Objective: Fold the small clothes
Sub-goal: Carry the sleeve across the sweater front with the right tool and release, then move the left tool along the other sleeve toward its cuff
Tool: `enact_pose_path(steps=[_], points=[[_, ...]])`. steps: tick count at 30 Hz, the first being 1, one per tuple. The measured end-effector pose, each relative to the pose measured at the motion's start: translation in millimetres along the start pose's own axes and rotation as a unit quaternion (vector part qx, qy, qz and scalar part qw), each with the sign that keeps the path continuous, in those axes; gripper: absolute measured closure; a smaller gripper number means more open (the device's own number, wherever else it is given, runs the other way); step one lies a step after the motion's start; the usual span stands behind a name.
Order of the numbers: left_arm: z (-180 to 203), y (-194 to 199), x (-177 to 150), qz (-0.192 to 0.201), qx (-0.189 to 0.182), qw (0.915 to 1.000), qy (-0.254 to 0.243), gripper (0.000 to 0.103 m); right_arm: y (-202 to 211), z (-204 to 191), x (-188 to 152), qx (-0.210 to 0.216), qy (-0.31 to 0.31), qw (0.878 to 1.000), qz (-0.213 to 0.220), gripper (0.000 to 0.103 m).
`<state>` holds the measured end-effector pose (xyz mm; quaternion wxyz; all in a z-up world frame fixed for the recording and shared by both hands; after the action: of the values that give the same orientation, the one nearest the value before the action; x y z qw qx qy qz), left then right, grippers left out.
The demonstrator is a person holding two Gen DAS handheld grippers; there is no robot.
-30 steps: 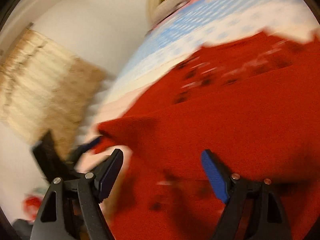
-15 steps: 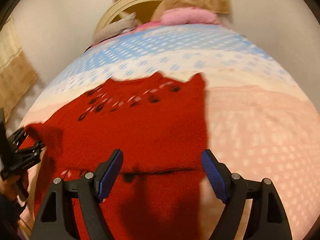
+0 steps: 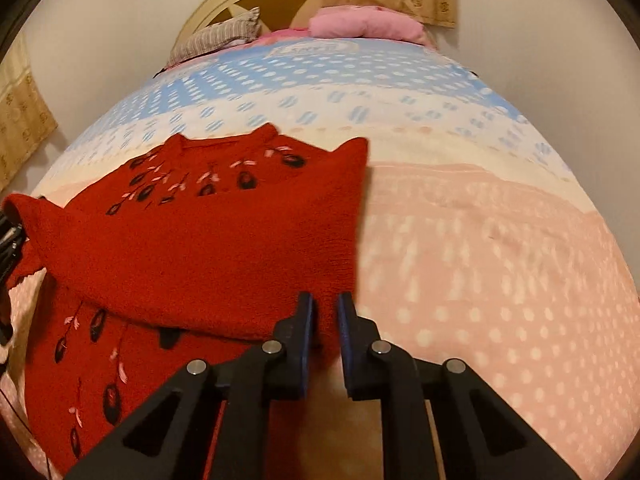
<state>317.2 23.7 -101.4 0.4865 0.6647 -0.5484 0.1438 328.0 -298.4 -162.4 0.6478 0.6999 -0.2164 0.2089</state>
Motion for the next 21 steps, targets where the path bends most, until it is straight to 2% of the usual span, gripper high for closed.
enact_pose_path(steps=[1, 3, 5, 8, 9, 10, 12, 13, 14, 15, 16, 17, 19, 21], points=[[1, 2, -3, 0.010, 0.003, 0.9997, -0.021, 0.089, 2, 5, -2, -0.006, 0.000, 1.000, 0.000, 0.092], [8, 6, -17, 0.027, 0.024, 0.9950, -0.093, 0.086, 3, 12, -5, -0.011, -0.003, 1.000, -0.006, 0.095], [18, 7, -38, 0.026, 0.031, 0.9850, -0.168, 0.085, 2, 21, -12, -0.014, -0.008, 1.000, -0.014, 0.095], [34, 8, -75, 0.012, 0.044, 0.9618, -0.270, 0.083, 0, 30, -17, -0.011, -0.017, 1.000, -0.017, 0.095], [36, 9, -82, 0.009, 0.052, 0.9560, -0.288, 0.085, 1, 31, -18, -0.007, -0.018, 1.000, -0.017, 0.095], [35, 11, -85, 0.013, 0.056, 0.9551, -0.291, 0.085, 2, 31, -19, -0.003, -0.020, 1.000, -0.016, 0.095], [25, 15, -82, 0.008, 0.048, 0.9612, -0.272, 0.077, 4, 30, -15, 0.011, -0.029, 0.999, -0.015, 0.095], [16, 16, -78, 0.005, 0.051, 0.9647, -0.258, 0.063, 6, 30, -12, 0.015, -0.034, 0.999, -0.012, 0.094], [6, 19, -73, 0.009, 0.055, 0.9689, -0.241, 0.046, 9, 30, -7, 0.015, -0.040, 0.999, -0.007, 0.086], [0, 21, -70, 0.012, 0.057, 0.9720, -0.228, 0.039, 12, 29, -1, 0.021, -0.046, 0.999, 0.000, 0.077], [-12, 23, -68, 0.012, 0.061, 0.9765, -0.206, 0.028, 14, 27, 6, 0.031, -0.053, 0.998, 0.008, 0.051], [-18, 25, -68, 0.011, 0.065, 0.9788, -0.194, 0.023, 16, 26, 11, 0.040, -0.060, 0.997, 0.015, 0.030], [-33, 27, -68, 0.006, 0.065, 0.9852, -0.158, 0.023, 16, 18, 25, 0.055, -0.064, 0.996, 0.029, 0.029], [-42, 21, -72, -0.005, 0.066, 0.9896, -0.128, 0.020, 6, 7, 37, 0.052, -0.057, 0.997, 0.025, 0.029]])
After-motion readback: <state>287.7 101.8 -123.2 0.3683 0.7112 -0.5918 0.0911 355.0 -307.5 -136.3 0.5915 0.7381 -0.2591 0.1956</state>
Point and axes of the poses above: each gripper's, at about its wrist camera, not at the fingertips, and y roughly against the way its jaws point, z to its right, x to its top, the point moved 3 cm from there along -y, roughly the way its jaws point, and after that the axes turned 1 degree about -y, right-handed, at the moved point
